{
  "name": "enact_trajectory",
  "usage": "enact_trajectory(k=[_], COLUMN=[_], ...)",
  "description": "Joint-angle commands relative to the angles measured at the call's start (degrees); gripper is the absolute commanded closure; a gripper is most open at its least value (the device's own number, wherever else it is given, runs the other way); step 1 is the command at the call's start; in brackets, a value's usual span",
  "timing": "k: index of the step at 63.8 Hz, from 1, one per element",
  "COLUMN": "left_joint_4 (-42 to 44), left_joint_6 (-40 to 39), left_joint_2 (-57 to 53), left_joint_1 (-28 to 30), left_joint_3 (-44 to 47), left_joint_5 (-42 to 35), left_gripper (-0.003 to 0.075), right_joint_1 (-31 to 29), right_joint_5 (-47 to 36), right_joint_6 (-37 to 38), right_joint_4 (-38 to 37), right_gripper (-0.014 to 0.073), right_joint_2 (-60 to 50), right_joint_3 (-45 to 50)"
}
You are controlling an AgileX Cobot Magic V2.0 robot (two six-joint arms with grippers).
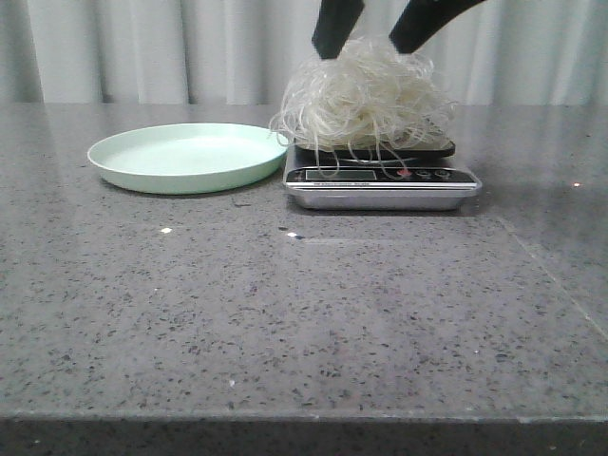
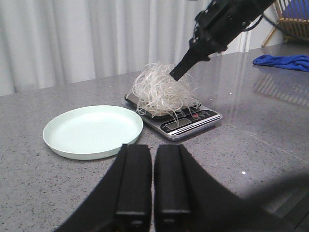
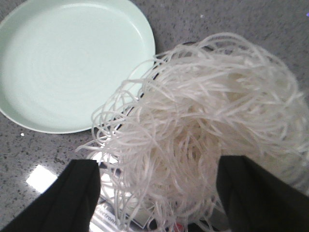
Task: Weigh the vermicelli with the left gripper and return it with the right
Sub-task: 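Lower the right gripper onto the vermicelli on the scale and close it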
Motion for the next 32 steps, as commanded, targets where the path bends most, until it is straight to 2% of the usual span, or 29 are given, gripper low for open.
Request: enact_trajectory(k=[1, 12, 16, 23, 27, 32], left_joint_4=[-0.9, -0.9, -0.9, -0.9, -0.9, -0.9], left_joint_6=[-0.1, -0.1, -0.1, -0.1, -0.1, -0.1], left_joint_2=[0.7, 0.7, 0.7, 0.7, 0.7, 0.7], left_joint_1=[0.0, 0.0, 0.0, 0.0, 0.0, 0.0], left_joint_3=[-1.4, -1.4, -1.4, -1.4, -1.4, -1.4], left_joint_5=[-4.8, -4.8, -4.8, -4.8, -4.8, -4.8], left_gripper=[0.0575, 0.0575, 0.0575, 0.0575, 0.0575, 0.0575], right_joint_1=[0.0, 0.0, 0.0, 0.0, 0.0, 0.0], right_joint_5=[0.2, 5.1, 6.5, 7.3, 7.2, 7.5], right_joint_6=[-0.3, -0.3, -0.3, -0.3, -0.3, -0.3], right_joint_4=[-1.0, -2.0, -2.2, -2.6, -2.6, -2.6], right_gripper=[-0.0006, 0.0024, 0.0136, 0.0476, 0.0426, 0.0435], right_joint_2=[2.0, 7.4, 8.8, 10.0, 10.0, 9.5], right_joint_3=[-4.6, -7.5, -8.4, -9.5, -10.4, -13.0])
